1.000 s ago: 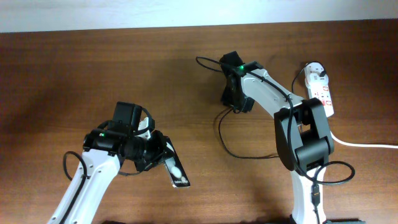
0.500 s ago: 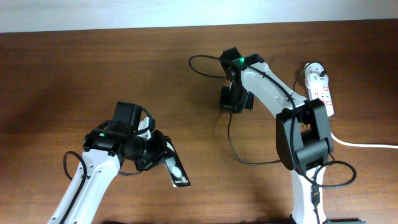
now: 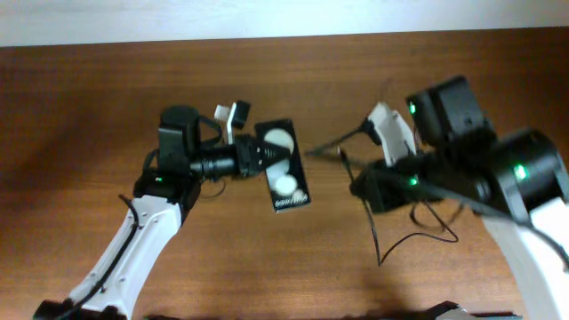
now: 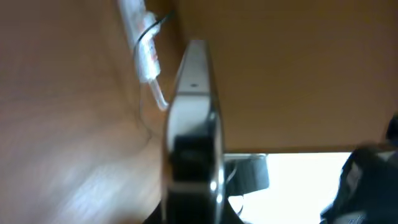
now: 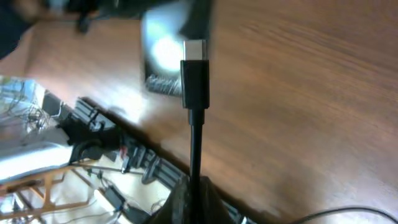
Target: Plug charger to phone and switch on socket
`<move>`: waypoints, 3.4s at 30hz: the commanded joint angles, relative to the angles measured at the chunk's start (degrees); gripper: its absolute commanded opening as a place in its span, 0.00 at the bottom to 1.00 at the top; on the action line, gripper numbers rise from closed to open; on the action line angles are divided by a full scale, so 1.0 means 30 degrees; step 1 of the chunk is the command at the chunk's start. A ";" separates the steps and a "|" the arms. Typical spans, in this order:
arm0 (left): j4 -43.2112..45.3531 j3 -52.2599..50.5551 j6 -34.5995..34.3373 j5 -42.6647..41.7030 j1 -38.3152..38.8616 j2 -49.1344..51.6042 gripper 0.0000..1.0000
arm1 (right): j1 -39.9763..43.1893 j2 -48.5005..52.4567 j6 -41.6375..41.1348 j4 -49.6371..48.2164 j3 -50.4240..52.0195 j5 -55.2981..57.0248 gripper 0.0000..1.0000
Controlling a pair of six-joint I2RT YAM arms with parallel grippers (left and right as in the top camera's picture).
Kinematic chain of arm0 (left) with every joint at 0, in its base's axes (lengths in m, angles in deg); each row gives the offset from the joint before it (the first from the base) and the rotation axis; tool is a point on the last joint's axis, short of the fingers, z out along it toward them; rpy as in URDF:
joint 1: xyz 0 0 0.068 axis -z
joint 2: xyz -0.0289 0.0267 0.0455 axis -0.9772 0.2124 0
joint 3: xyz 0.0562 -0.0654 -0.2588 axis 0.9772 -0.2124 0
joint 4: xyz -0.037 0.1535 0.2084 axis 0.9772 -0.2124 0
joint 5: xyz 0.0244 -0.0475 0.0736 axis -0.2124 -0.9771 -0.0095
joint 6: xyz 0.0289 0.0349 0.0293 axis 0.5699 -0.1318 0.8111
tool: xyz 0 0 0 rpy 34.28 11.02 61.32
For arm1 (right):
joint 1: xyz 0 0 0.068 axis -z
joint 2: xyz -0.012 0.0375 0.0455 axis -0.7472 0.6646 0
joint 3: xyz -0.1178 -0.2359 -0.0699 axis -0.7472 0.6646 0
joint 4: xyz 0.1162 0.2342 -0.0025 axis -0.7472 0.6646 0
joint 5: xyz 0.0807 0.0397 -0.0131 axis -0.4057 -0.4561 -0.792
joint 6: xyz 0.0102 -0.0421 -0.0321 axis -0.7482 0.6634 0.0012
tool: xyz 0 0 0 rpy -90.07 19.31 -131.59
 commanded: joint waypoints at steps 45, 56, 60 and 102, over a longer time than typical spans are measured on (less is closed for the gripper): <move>0.6943 0.0342 -0.5923 -0.2237 -0.2528 0.0044 0.00 | -0.8692 -0.0568 -0.3475 -0.8488 0.6812 0.6776 0.04; 0.6943 0.0335 -0.5821 -0.2259 -0.2528 0.0044 0.00 | -0.8692 -0.0568 -0.3971 -0.8633 0.6812 0.6994 0.04; 0.6943 0.0335 -0.5756 -0.2244 -0.2528 0.0044 0.00 | -0.8692 -0.0568 -0.3963 -0.8648 0.6812 0.6987 0.04; 0.5799 0.0335 -0.3206 -0.5559 -0.2368 0.0036 0.00 | -0.8692 -0.0510 -0.3963 -1.0316 0.6812 0.6317 0.20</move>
